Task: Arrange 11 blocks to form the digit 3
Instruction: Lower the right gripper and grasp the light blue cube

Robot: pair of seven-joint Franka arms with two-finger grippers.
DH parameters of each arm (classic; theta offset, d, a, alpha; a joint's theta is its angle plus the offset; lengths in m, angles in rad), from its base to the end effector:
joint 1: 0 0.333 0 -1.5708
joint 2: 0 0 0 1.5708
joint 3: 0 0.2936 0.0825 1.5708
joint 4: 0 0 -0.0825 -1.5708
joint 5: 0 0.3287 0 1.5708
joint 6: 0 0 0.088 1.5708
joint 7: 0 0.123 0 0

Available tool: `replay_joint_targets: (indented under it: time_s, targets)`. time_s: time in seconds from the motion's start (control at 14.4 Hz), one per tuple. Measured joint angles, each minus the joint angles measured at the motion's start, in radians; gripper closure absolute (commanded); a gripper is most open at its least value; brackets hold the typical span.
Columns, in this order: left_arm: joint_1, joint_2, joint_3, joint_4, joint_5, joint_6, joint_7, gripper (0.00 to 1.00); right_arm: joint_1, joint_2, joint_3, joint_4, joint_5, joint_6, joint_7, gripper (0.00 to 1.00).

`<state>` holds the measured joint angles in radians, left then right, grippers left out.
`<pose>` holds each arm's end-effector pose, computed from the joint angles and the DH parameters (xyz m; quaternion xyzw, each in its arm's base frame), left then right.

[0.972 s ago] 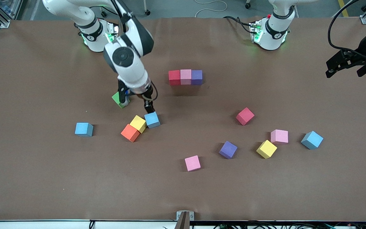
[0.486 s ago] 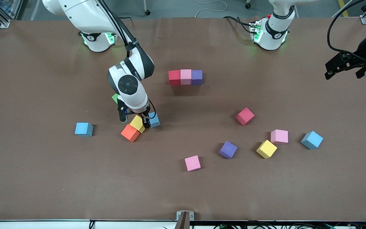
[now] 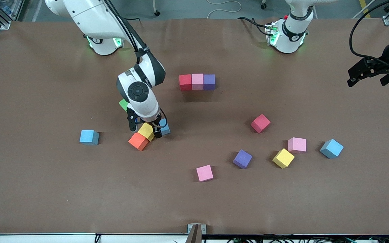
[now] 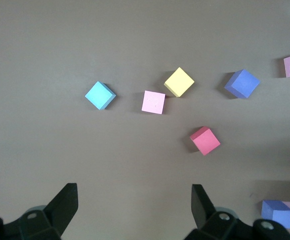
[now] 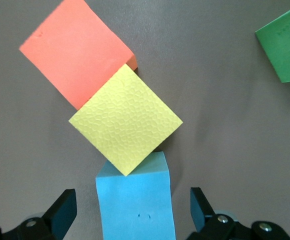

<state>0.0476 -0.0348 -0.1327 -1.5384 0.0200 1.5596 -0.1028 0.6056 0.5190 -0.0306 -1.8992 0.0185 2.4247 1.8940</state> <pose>0.4878 -0.0404 0.6157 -0.9995 -0.0092 -0.0289 0.0096 0.4907 0.3193 0.2329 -0.7873 0.6166 -0.0025 0.0027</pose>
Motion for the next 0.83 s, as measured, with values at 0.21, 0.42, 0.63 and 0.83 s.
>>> replay_joint_targets:
  time_s: [0.21, 0.42, 0.63, 0.83]
  targets:
    - [0.002, 0.008, 0.0, 0.0, 0.0, 0.009, 0.0, 0.0, 0.0, 0.024, 0.001, 0.01, 0.0, 0.006, 0.0, 0.03]
    - [0.002, 0.013, 0.0, 0.0, 0.0, 0.014, 0.0, 0.0, 0.001, 0.035, 0.002, 0.016, -0.001, 0.011, -0.002, 0.38]
    - [0.002, 0.015, 0.0, 0.0, 0.0, 0.014, 0.0, 0.0, 0.001, 0.037, 0.002, 0.019, -0.011, 0.013, -0.046, 1.0]
    - [0.002, 0.016, 0.0, 0.0, 0.0, 0.014, 0.0, 0.0, 0.001, 0.037, 0.002, 0.024, -0.019, 0.012, -0.097, 1.0]
